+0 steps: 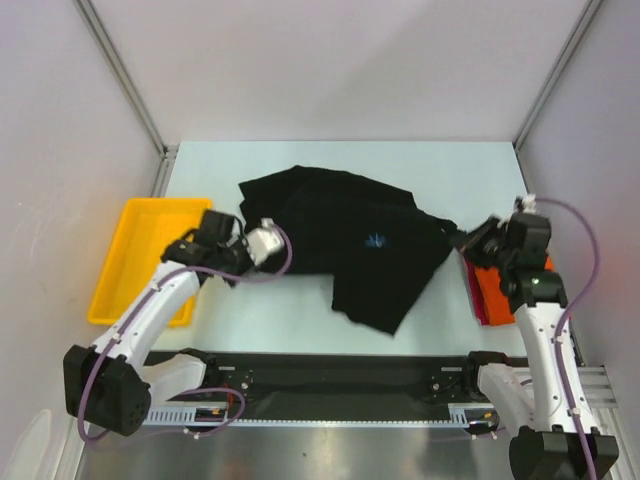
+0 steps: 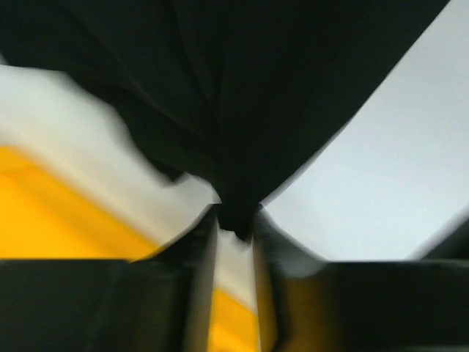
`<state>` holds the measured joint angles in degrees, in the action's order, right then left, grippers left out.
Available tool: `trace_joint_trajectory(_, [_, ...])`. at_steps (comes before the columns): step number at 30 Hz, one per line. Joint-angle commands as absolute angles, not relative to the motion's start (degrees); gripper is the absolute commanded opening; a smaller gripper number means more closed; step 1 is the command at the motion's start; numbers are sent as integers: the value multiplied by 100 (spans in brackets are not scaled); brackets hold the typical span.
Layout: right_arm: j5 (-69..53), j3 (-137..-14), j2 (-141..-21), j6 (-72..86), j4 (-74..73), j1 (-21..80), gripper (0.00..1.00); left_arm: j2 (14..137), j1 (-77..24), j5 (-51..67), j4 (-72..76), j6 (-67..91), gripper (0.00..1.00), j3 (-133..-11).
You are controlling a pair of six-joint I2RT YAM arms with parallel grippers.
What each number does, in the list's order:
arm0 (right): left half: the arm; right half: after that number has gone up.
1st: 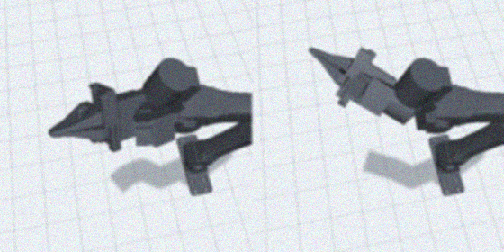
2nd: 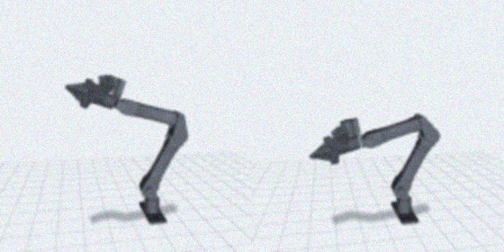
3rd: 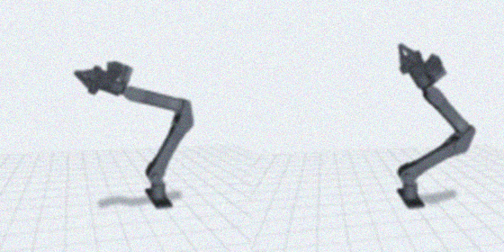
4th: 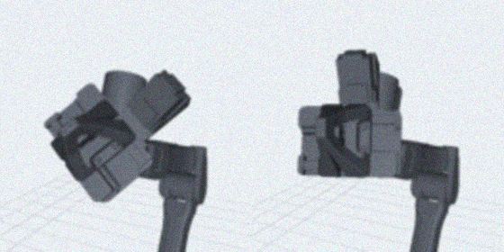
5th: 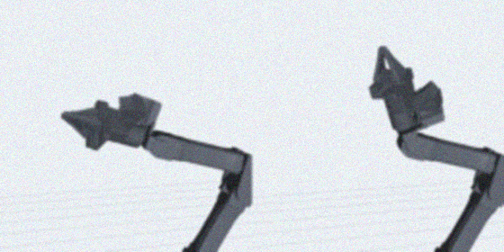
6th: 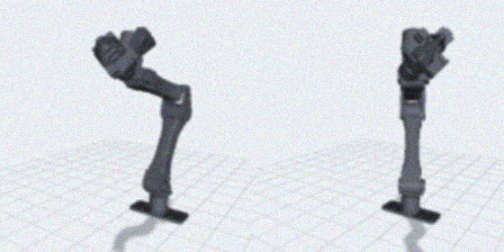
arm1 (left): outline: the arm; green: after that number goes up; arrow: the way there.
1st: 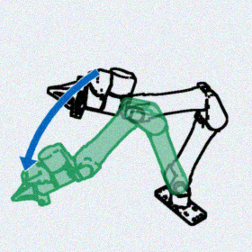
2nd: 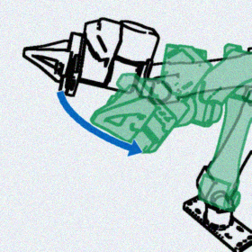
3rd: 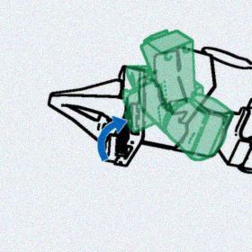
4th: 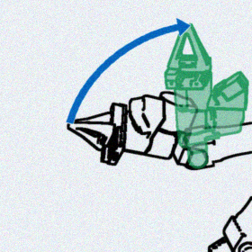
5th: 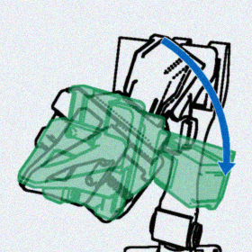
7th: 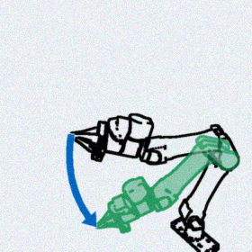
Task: Fold and stack the t-shirts
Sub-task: Flatten the tshirt out
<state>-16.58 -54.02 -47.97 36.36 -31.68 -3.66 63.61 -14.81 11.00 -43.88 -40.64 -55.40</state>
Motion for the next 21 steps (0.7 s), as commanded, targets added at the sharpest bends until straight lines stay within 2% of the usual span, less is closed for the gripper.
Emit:
trace_joint_trajectory(1, [-1037,-4327,-4352,3594,-3604,-238,0,6012,-1923,1642,-4816,-4403,35,-4618])
trace_joint_trajectory(3, [-1046,-3904,-4307,3726,-3499,-106,0,6116,-1934,1853,-4991,-4534,62,-4413])
trace_joint_trajectory(4, [-1072,-3615,-4333,3866,-3437,-18,0,6143,-1934,1881,-5079,-4666,82,-4360])
trace_joint_trajectory(5, [-1072,-3551,-4377,3902,-3402,-18,0,6152,-1934,1733,-5167,-4684,84,-4359])
trace_joint_trajectory(7, [-1055,-3481,-4482,3929,-3366,-18,0,6100,-1916,1312,-5011,-4676,85,-4290])
trace_joint_trajectory(8, [-985,-3454,-4596,3911,-3384,-18,0,6065,-1907,709,-4644,-4676,85,-4228])
trace_joint_trajectory(13, [-756,-3462,-5088,3709,-2875,-18,0,6344,-1872,-649,-3026,-4632,85,-3955])
trace_joint_trajectory(15, [-703,-3733,-5606,3630,-2541,-18,0,6993,-1820,-913,-2698,-4501,81,-4200])
trace_joint_trajectory(18, [-607,-4129,-6360,3473,-2233,-18,0,8057,-1320,-451,-3180,-3511,62,-5523])
trace_joint_trajectory(20, [-475,-4297,-6643,3332,-2075,-18,0,8488,-932,-299,-3322,-3165,61,-5808])
trace_joint_trajectory(21, [-492,-4385,-6932,3253,-2066,-18,20,8577,-897,-273,-3366,-3068,61,-5862])
